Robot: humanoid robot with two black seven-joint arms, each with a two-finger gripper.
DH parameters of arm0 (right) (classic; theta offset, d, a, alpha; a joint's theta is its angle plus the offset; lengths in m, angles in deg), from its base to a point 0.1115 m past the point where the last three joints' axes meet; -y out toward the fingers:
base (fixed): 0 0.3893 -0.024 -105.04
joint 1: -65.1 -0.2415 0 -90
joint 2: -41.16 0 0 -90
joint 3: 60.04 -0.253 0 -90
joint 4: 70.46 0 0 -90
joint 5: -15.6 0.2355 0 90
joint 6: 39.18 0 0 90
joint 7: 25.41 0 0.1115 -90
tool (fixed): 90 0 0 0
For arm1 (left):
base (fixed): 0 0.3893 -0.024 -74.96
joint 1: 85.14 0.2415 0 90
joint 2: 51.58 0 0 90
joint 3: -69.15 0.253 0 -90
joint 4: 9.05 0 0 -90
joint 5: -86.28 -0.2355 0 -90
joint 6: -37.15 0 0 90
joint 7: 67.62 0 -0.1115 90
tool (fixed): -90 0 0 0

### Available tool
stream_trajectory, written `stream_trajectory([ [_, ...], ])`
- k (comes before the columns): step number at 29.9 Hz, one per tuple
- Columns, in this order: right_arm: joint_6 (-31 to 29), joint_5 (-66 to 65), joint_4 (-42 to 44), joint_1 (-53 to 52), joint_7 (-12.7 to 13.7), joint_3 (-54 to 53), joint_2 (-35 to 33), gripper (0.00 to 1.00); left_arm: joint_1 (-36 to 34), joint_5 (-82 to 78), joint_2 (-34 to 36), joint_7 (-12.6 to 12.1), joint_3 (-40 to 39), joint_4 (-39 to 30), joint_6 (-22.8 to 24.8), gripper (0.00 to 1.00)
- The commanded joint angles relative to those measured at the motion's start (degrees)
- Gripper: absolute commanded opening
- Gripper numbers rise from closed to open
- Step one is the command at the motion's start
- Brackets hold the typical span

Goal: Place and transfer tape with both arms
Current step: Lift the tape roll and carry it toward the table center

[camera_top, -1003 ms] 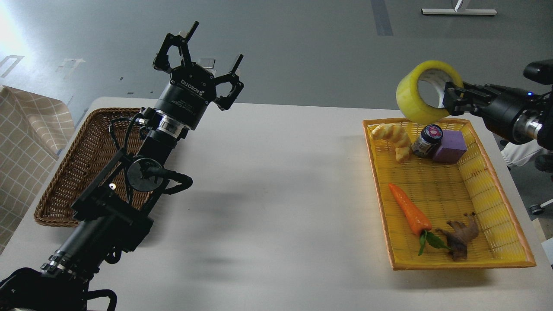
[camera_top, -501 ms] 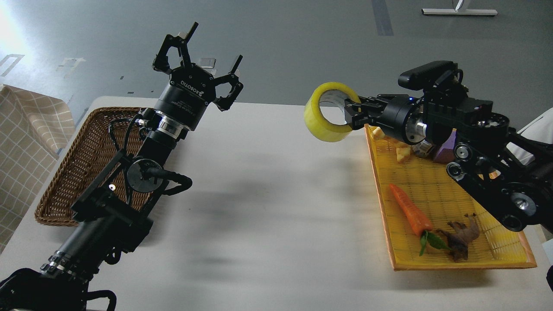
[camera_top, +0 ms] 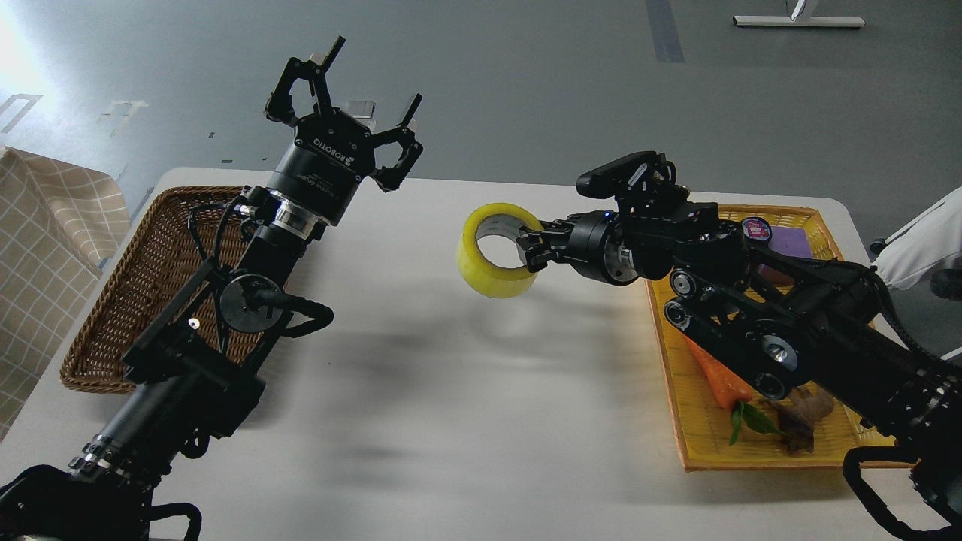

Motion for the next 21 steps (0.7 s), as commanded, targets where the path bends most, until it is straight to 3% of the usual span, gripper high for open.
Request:
stream_trajectory([
  [1, 0.0, 0.01, 1.88, 0.06, 0.0, 0.63, 1.62, 0.0, -0.05, 0.0, 0.01, -0.01, 0.0, -0.01, 0.0, 0.98],
  [21, 0.0, -0.08, 7.86, 0.68, 0.0, 5.82, 5.66, 0.0, -0.05, 0.0, -0.16, -0.01, 0.0, -0.09, 0.0, 0.98],
])
